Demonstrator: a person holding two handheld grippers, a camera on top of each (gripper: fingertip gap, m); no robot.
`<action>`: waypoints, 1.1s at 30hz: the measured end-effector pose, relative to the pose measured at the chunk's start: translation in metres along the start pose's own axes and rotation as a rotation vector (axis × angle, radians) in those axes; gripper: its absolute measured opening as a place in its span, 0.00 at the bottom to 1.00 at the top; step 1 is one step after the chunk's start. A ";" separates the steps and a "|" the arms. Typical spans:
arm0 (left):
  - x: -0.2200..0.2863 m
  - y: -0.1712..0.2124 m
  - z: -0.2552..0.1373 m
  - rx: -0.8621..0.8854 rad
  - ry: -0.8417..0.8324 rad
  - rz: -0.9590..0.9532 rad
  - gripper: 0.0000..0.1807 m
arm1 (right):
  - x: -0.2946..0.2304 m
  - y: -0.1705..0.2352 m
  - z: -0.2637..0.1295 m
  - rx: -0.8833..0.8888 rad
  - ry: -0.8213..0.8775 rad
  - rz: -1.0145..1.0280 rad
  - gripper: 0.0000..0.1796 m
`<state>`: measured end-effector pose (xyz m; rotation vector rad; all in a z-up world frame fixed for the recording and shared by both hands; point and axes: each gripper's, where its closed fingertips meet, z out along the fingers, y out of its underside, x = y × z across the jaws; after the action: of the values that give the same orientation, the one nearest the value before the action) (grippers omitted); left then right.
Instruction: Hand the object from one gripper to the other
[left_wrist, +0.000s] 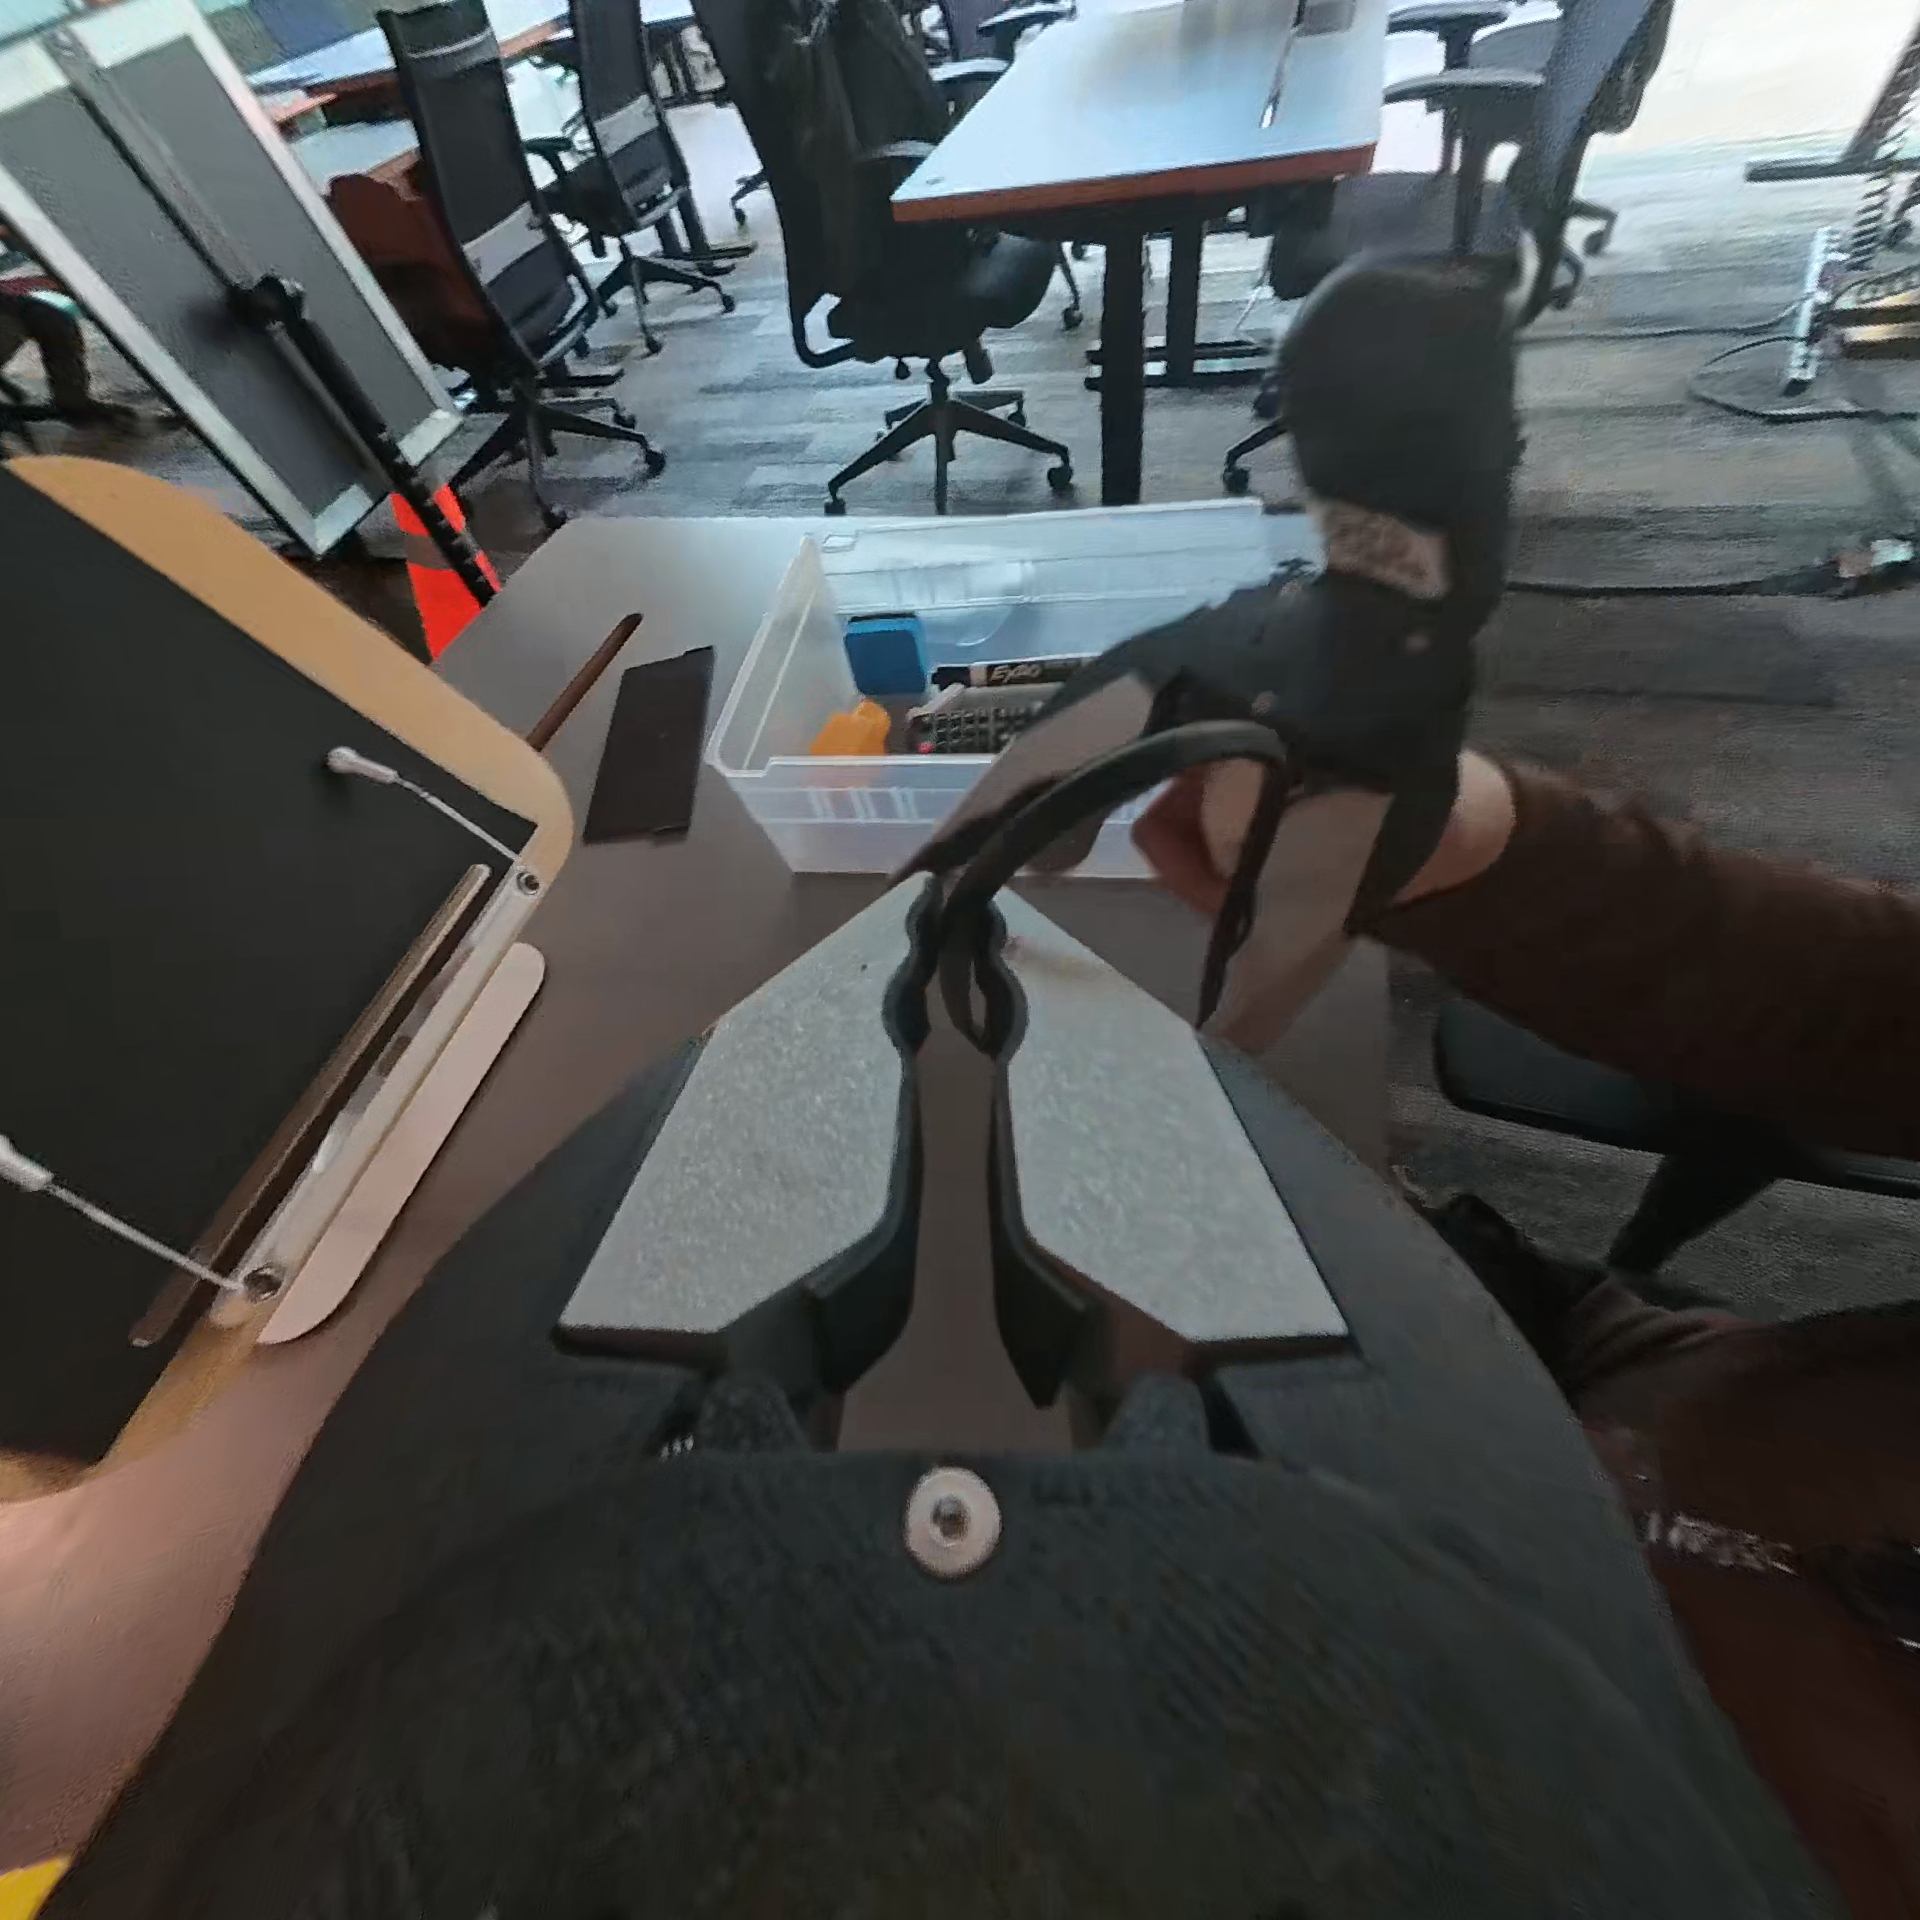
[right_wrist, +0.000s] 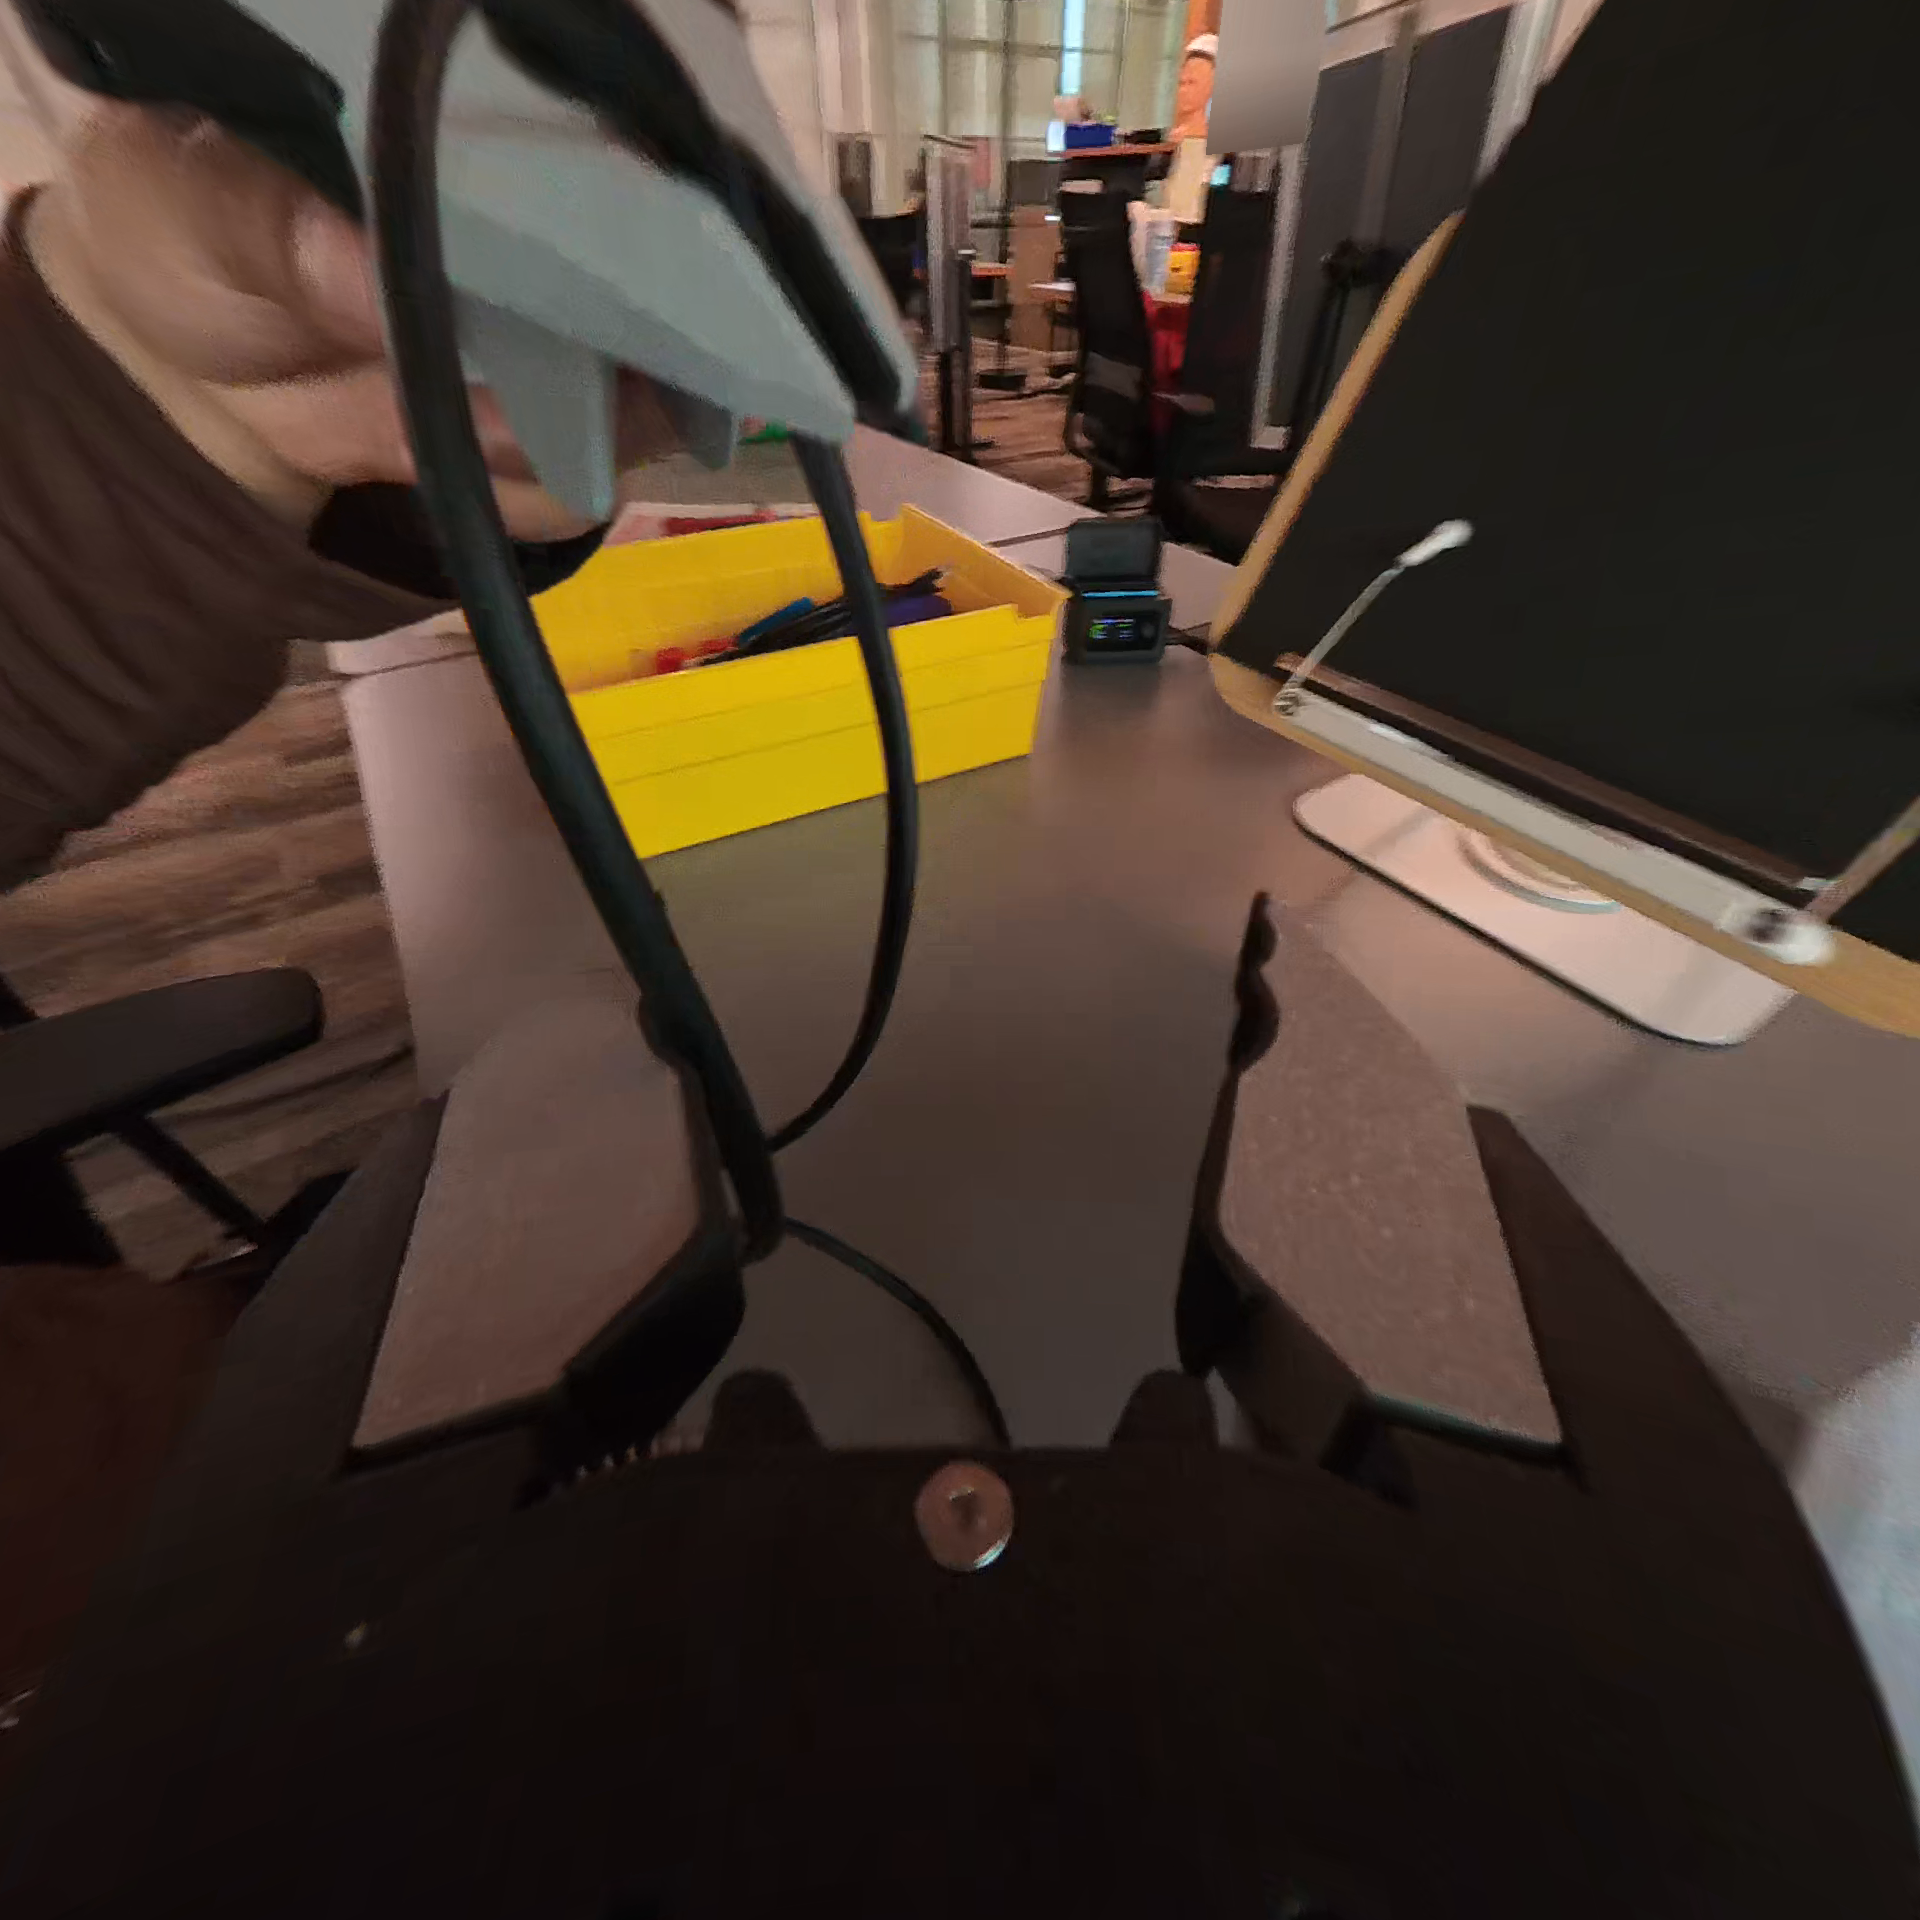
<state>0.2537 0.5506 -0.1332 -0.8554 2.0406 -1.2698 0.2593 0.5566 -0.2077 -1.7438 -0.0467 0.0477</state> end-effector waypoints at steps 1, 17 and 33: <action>0.004 -0.004 0.000 0.013 0.020 -0.017 0.01 | -0.009 0.002 0.005 -0.003 -0.053 0.005 0.52; 0.021 0.126 0.027 -0.138 0.014 -0.073 0.35 | -0.008 -0.020 -0.017 0.050 -0.064 0.097 0.00; 0.108 0.100 0.063 0.064 0.541 -0.337 0.36 | -0.039 -0.012 0.001 -0.009 -0.149 0.017 0.00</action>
<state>0.2121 0.4681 -0.2632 -0.9264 2.3054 -1.9100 0.2206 0.5578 -0.1962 -1.7468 -0.1415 0.1906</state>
